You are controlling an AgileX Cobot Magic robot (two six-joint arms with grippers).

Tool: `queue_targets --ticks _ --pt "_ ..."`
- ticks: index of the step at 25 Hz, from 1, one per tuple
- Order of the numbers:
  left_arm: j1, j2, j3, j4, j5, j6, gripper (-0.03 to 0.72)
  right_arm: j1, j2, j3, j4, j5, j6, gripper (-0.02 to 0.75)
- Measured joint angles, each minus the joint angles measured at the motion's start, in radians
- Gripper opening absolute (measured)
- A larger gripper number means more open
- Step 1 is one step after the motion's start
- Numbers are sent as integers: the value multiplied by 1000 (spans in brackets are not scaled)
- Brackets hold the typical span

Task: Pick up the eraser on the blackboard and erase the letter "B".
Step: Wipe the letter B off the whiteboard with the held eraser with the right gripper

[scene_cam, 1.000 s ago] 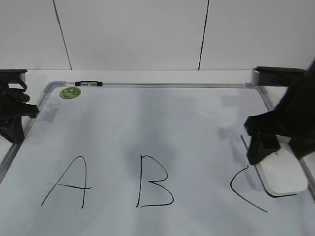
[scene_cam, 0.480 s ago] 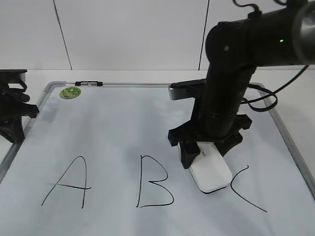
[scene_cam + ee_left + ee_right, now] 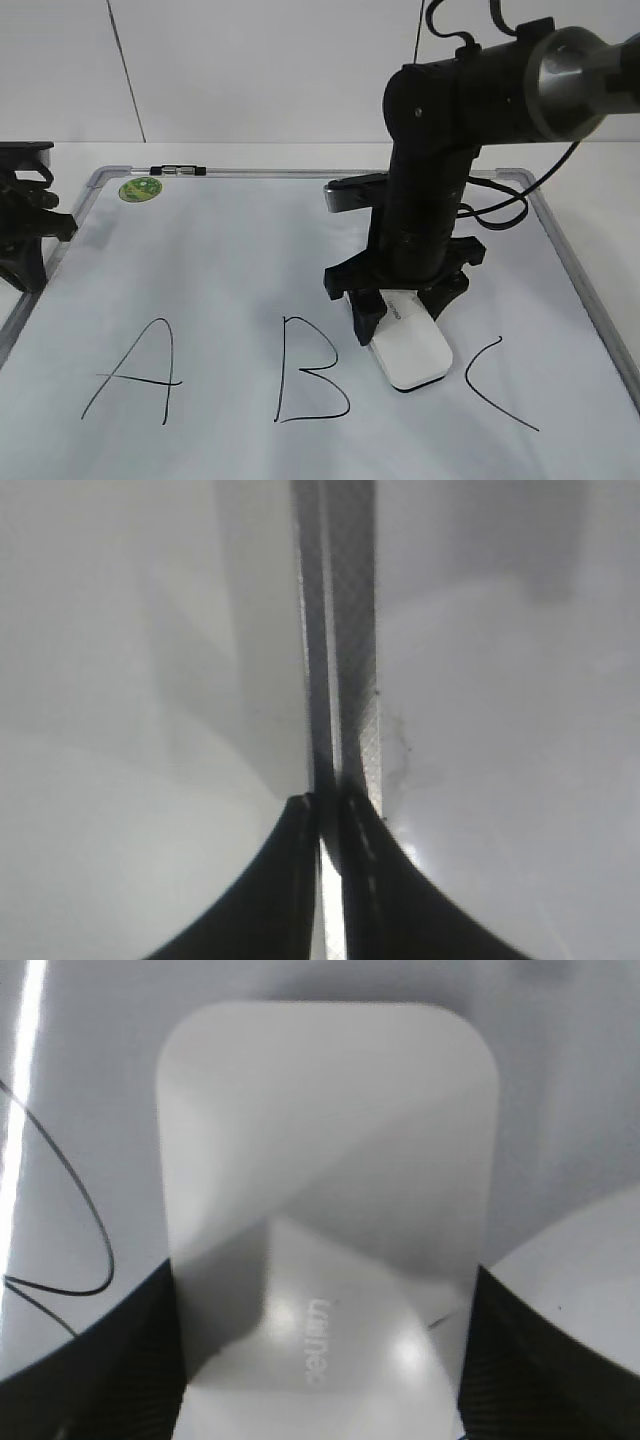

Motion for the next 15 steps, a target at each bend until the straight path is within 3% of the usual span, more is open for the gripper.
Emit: queue_targets --ticks 5,15 --pt "0 0 0 6 5 0 33 74 12 -13 -16 -14 0 529" --pt "1 0 0 11 21 0 33 307 23 -19 40 -49 -2 529"
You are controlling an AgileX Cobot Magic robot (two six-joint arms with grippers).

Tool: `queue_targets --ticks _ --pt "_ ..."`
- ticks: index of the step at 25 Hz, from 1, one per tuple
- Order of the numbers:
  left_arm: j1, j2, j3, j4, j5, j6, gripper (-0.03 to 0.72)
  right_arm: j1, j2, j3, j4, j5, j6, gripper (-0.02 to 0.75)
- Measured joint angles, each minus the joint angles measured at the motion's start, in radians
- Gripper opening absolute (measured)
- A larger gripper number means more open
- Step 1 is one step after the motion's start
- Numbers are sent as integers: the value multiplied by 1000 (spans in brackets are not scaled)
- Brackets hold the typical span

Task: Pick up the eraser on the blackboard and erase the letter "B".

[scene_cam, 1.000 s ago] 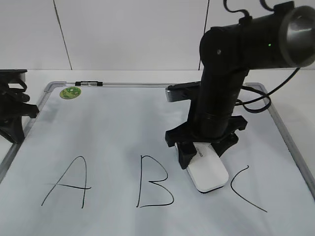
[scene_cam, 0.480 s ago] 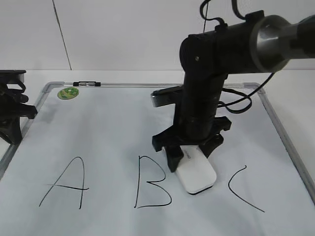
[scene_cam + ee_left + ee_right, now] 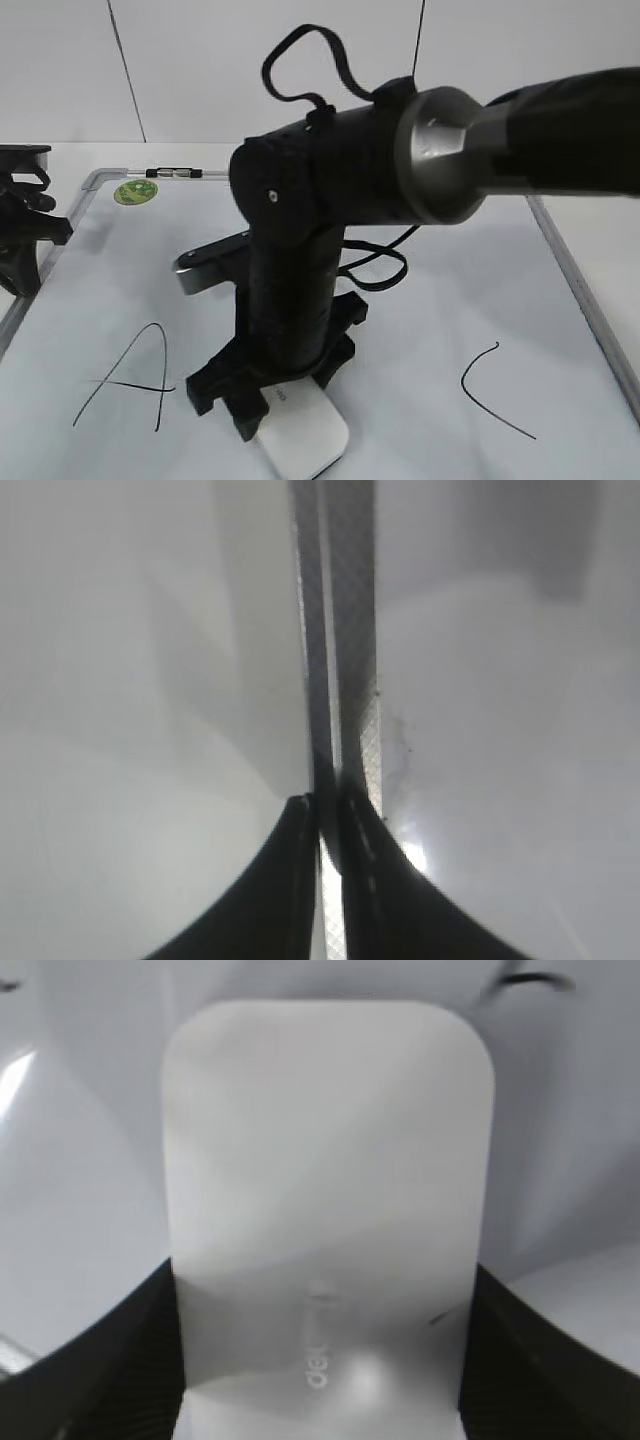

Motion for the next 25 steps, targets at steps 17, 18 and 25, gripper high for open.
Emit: queue_targets --ticks 17,18,25 --pt "2 0 0 4 8 0 33 -267 2 0 22 -36 52 529" --pt "2 0 0 4 8 0 33 -294 2 0 2 -36 58 529" --pt "2 0 0 0 8 0 33 -336 2 -12 -35 -23 66 529"
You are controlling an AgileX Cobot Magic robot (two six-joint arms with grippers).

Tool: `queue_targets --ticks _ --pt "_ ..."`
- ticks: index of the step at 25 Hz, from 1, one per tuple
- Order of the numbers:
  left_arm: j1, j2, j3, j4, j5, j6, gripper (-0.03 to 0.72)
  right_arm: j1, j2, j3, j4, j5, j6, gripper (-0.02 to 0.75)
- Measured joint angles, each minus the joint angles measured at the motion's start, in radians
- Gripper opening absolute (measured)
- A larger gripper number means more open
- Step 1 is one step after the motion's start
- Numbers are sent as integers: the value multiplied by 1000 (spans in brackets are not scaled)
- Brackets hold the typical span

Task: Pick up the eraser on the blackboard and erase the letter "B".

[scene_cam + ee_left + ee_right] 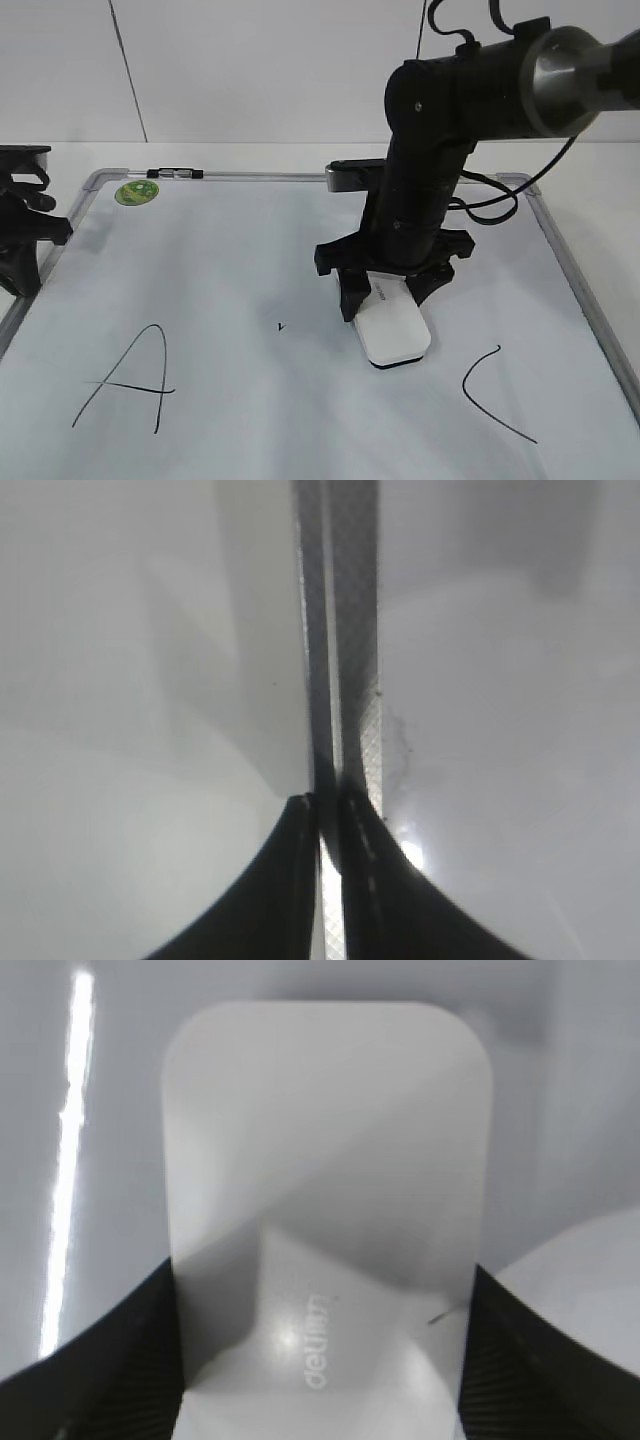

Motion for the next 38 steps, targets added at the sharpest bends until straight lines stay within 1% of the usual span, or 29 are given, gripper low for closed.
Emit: queue_targets --ticks 3,7,14,17,20,22,26,28,30,36,38 --pt "0 0 0 0 3 0 33 28 9 -25 -22 15 4 529" --pt "0 0 0 0 4 0 33 91 44 -97 -73 47 -2 529" --pt "0 0 0 0 4 0 33 222 151 -286 -93 162 -9 529" --pt "0 0 0 0 6 0 33 275 182 -343 -93 194 -11 529" --pt "0 0 0 0 6 0 33 302 195 -367 -85 199 -18 529" --pt "0 0 0 0 6 0 33 302 197 -373 -85 203 -18 529" --pt "0 0 0 0 8 0 33 278 199 -375 -82 206 -21 529" --pt "0 0 0 0 8 0 33 250 199 -375 -65 208 -21 529" --pt "0 0 0 -2 8 0 33 205 199 -375 -69 206 -21 529" --pt "0 0 0 -2 9 0 33 16 199 -378 -107 203 -19 529" --pt "0 0 0 -2 9 0 34 -22 199 -378 -109 203 -17 529"
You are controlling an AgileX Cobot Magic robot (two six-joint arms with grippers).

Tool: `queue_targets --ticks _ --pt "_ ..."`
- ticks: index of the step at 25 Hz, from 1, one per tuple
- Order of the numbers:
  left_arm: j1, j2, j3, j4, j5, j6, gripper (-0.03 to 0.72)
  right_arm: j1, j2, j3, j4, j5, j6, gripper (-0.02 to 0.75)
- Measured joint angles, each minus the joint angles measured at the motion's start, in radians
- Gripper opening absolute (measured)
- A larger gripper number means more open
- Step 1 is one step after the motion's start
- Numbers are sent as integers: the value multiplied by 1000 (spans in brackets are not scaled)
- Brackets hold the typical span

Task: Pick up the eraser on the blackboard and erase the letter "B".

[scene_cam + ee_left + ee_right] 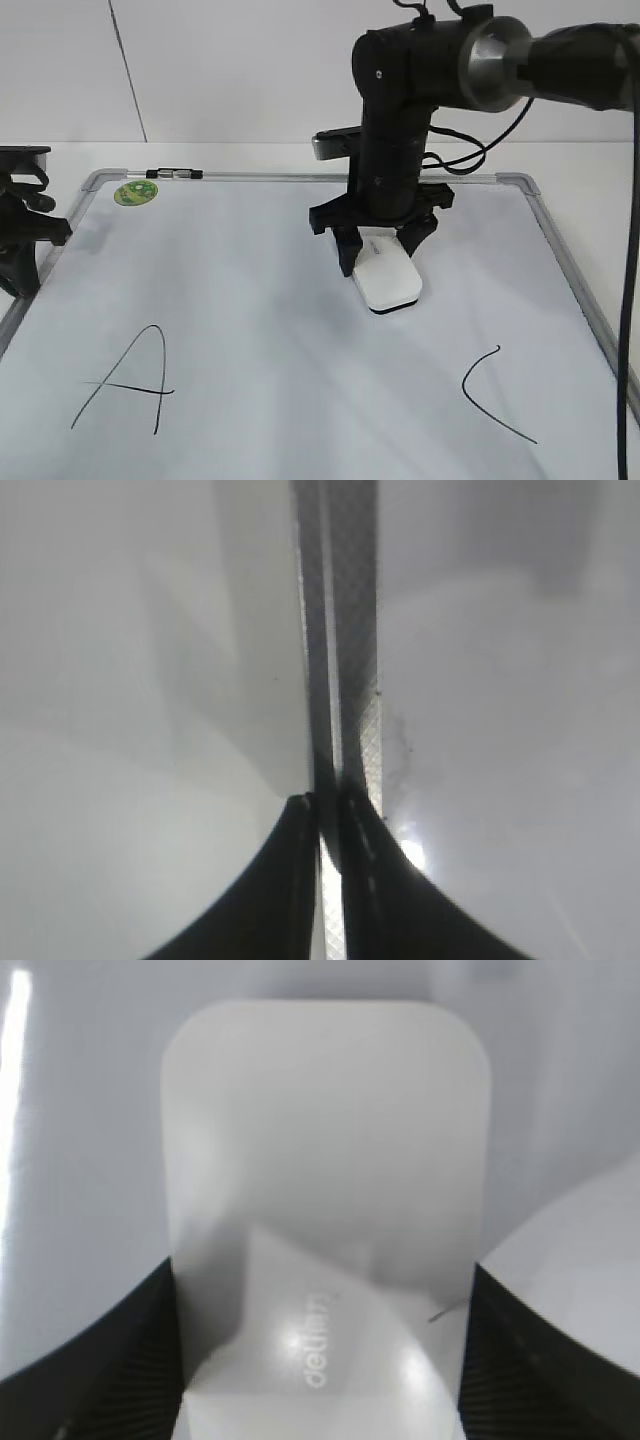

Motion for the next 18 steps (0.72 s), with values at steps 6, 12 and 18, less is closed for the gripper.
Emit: queue_targets --ticks 6,12,18 --pt "0 0 0 0 2 0 33 -21 0 0 2 0 -12 529" --pt "0 0 0 0 6 0 34 -64 -26 13 61 0 -65 529" --pt "0 0 0 0 9 0 34 -153 -167 29 70 0 -87 529"
